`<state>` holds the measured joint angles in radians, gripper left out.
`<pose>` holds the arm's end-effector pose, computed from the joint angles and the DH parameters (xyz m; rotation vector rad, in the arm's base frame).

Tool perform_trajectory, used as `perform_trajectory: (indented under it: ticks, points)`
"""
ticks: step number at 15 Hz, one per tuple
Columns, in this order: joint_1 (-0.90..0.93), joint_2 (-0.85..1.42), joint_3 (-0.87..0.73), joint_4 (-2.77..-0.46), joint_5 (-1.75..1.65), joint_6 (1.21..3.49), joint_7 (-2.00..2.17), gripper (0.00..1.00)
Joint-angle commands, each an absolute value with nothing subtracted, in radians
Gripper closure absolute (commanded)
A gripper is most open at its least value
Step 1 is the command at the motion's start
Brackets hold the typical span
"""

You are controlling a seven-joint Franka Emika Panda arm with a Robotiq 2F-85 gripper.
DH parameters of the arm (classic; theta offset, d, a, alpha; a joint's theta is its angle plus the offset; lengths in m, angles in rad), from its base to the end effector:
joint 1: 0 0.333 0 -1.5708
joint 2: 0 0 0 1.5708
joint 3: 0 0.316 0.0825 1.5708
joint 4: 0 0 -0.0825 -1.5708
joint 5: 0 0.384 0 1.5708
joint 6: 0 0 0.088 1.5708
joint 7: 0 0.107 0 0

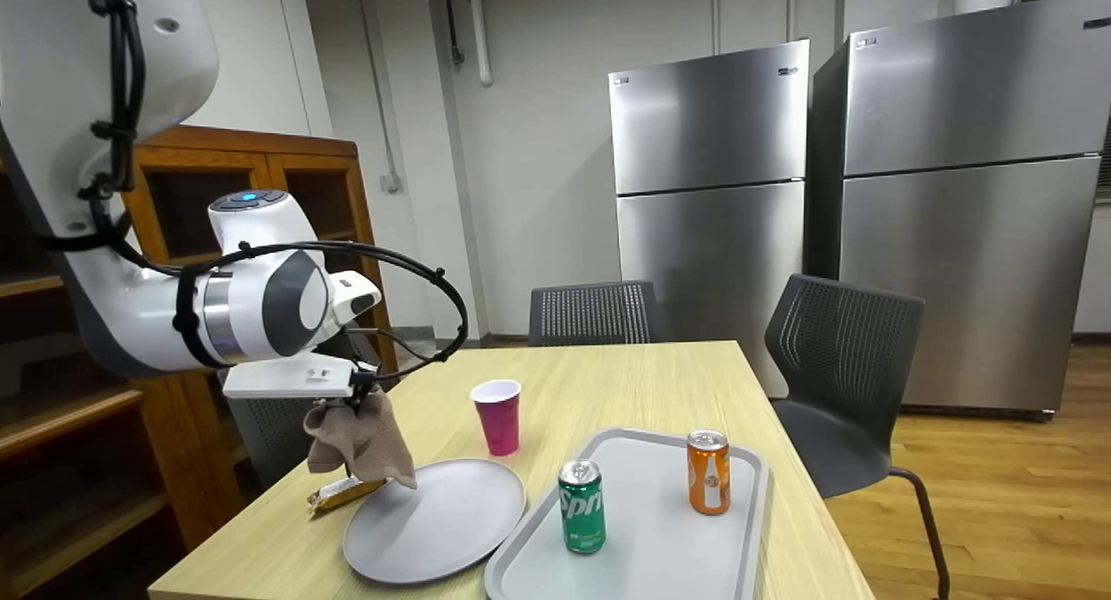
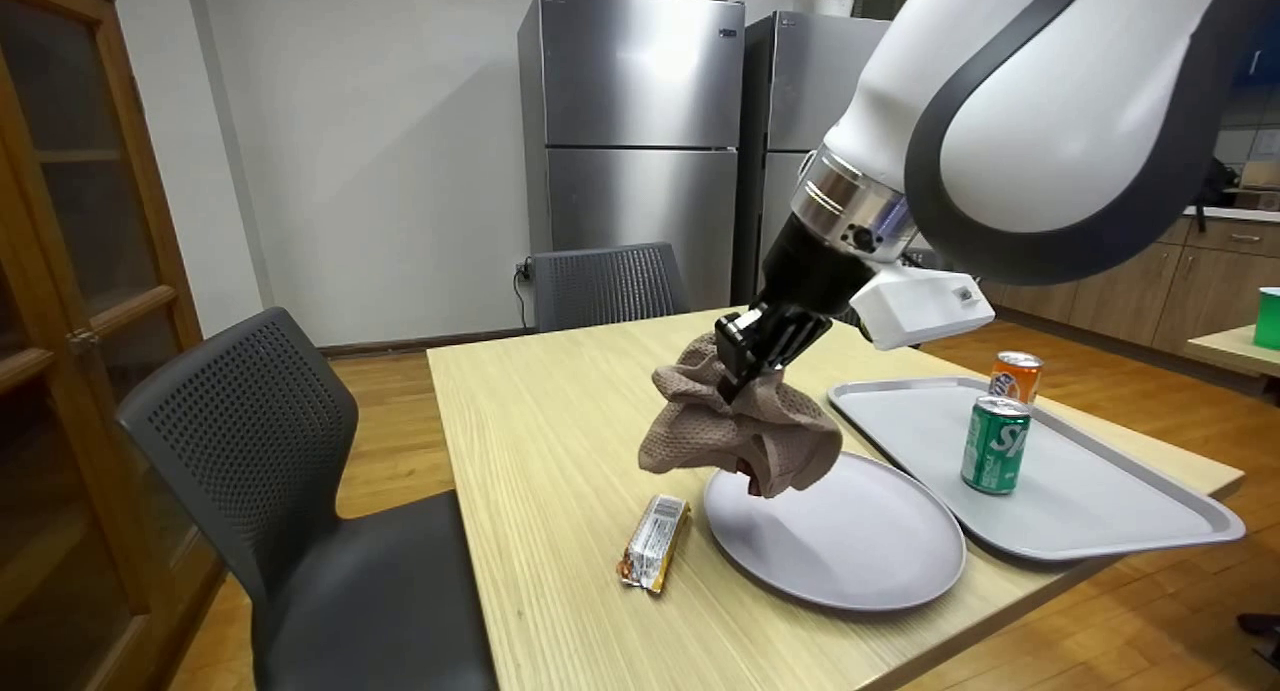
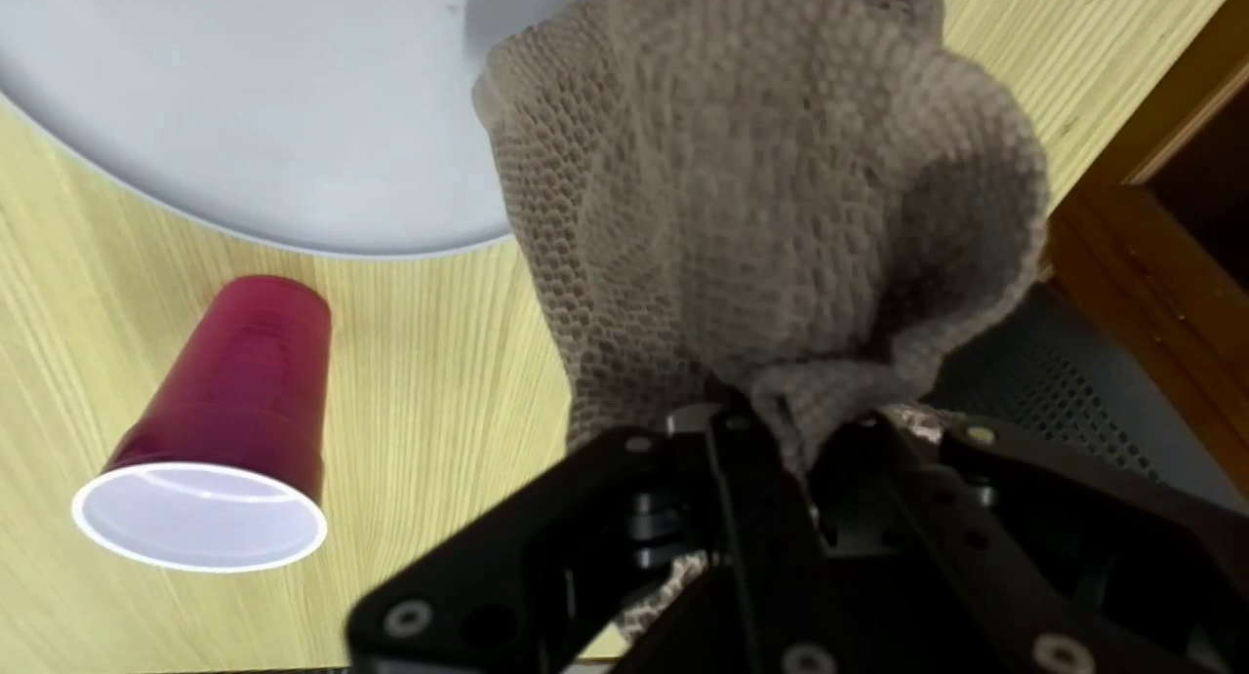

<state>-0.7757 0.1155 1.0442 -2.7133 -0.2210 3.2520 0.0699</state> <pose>0.4187 0.1438 0.2629 -2.8542 -0.5740 -0.6982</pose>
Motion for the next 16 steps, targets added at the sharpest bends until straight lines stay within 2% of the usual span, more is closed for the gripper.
perform_trajectory:
  ticks: [1, 16]
  points:
    - [-0.762, 0.072, 1.084, -2.725, -0.198, 3.223, 0.114, 0.97]
    - [-0.650, 0.120, 1.131, -2.712, -0.208, 3.159, 0.099, 0.97]
